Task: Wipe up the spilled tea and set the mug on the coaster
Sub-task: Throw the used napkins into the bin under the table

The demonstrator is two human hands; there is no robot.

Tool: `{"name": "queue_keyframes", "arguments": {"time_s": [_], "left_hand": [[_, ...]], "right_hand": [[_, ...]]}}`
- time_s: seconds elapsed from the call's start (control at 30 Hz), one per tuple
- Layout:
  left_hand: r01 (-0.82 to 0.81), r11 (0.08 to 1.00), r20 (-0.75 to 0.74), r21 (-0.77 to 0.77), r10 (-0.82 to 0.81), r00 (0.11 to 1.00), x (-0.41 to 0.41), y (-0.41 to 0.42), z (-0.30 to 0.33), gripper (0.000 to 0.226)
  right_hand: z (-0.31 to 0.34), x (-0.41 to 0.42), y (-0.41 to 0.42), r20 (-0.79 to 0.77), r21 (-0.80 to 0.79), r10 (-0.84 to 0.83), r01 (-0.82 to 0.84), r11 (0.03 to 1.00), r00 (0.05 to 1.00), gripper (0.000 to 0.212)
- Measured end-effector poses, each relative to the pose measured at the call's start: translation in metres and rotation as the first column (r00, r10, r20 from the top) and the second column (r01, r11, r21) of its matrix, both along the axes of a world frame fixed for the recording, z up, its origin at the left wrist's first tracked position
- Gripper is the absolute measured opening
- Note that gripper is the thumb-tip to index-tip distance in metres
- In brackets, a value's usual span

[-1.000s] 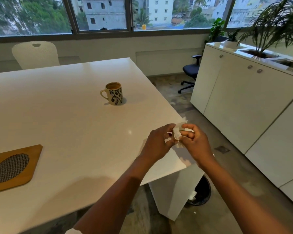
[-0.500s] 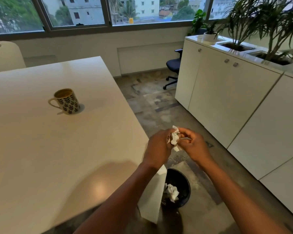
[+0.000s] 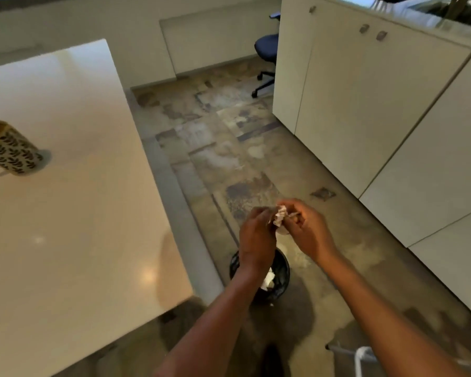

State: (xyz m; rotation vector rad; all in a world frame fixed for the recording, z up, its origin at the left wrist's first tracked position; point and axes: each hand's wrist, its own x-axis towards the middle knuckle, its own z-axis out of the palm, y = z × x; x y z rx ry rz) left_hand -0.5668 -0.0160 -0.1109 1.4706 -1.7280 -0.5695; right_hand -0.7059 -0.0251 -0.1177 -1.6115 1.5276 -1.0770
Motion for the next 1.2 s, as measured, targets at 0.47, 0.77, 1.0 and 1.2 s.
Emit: {"name": "queue_keyframes", "arguments": {"time_s": [0.47, 0.77, 1.0, 1.2], "left_hand": [[-0.08, 0.92, 0.019, 0.384, 0.079, 0.997, -0.001, -0.02, -0.142, 0.029], [-0.16, 0.819, 0.071, 0.552, 0.145, 0.987, 0.0, -0.023, -0.215, 0.032], [-0.178, 0.812, 0.011, 0.556, 0.206, 0.978, -0.001, -0.024, -0.242, 0.027], [-0.236, 0.784, 0.062, 0.574, 0.246, 0.967, 0.014, -0.021, -0.259, 0.036]], "right_hand": [[-0.156, 0.009, -0.003, -0.176, 0.161, -0.143, 0.171, 0.972, 0.974, 0.01], [-0.237, 0.006, -0.012, -0.309, 0.275, -0.107, 0.196, 0.941, 0.945, 0.02], [-0.269, 0.011, -0.024, -0.385, 0.291, -0.124, 0.248, 0.924, 0.915, 0.016], [-0.282, 0.017, -0.031, -0.398, 0.31, -0.125, 0.261, 0.914, 0.909, 0.015]]}}
